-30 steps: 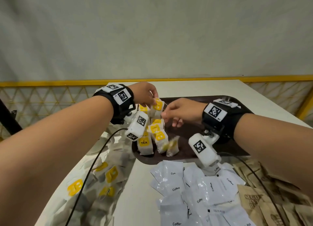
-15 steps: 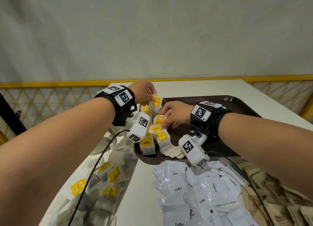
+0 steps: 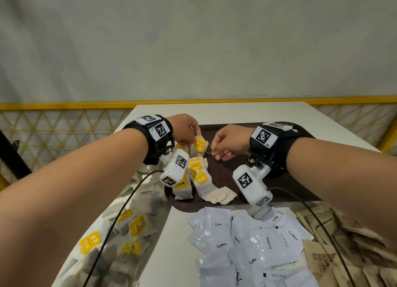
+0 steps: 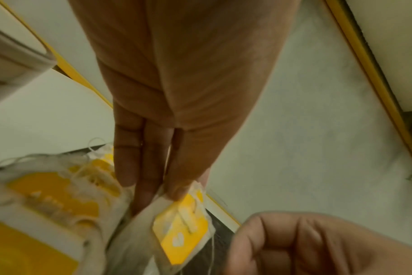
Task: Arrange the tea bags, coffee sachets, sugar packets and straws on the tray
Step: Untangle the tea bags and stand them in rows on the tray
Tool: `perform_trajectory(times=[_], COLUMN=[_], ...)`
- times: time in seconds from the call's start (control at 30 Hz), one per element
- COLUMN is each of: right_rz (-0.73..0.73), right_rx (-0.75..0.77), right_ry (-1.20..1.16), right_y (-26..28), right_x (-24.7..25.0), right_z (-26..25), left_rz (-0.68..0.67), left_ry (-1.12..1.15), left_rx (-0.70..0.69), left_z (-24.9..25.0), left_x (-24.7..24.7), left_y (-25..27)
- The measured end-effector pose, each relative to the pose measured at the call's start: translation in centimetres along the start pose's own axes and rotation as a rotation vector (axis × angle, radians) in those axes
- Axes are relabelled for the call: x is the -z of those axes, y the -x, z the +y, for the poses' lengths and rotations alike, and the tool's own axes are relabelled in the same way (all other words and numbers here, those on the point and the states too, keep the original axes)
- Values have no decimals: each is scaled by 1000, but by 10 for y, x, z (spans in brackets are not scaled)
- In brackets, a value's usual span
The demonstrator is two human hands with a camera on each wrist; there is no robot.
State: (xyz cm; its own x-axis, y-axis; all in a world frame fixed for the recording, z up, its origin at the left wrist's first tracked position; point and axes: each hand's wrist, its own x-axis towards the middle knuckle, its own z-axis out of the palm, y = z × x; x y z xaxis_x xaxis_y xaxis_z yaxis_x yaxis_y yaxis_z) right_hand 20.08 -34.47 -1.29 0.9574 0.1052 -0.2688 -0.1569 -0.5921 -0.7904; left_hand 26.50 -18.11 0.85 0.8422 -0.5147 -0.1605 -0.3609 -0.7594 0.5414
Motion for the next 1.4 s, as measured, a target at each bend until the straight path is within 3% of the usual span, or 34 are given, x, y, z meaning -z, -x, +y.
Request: perform_trajectory(times=[0.2, 0.47, 0.67, 0.87, 1.07, 1.23, 1.4], right_rz=[-11, 174, 110, -89, 27, -55, -111], right_rx=[54, 91, 140, 179, 144, 123, 131], right_ry=[-20, 49, 252, 160, 179, 166, 195], right_y=[-6, -20, -20, -18, -24, -26, -21], right_x=[-11, -19, -5, -10, -14, -15, -16], right_z=[-7, -12, -9, -8, -13, -11, -8], left_rz=[37, 53, 97, 98, 222, 215, 172], left_ry=[-18, -53, -125, -171, -184, -108, -229], left_rx=[13, -32, -37, -66, -21, 24, -15], left_z=[-1, -5, -7, -7, -7, -11, -7], left_x=[4, 4, 11, 3, 2, 12, 2], left_y=[-2, -6, -10, -14, -13, -7, -6])
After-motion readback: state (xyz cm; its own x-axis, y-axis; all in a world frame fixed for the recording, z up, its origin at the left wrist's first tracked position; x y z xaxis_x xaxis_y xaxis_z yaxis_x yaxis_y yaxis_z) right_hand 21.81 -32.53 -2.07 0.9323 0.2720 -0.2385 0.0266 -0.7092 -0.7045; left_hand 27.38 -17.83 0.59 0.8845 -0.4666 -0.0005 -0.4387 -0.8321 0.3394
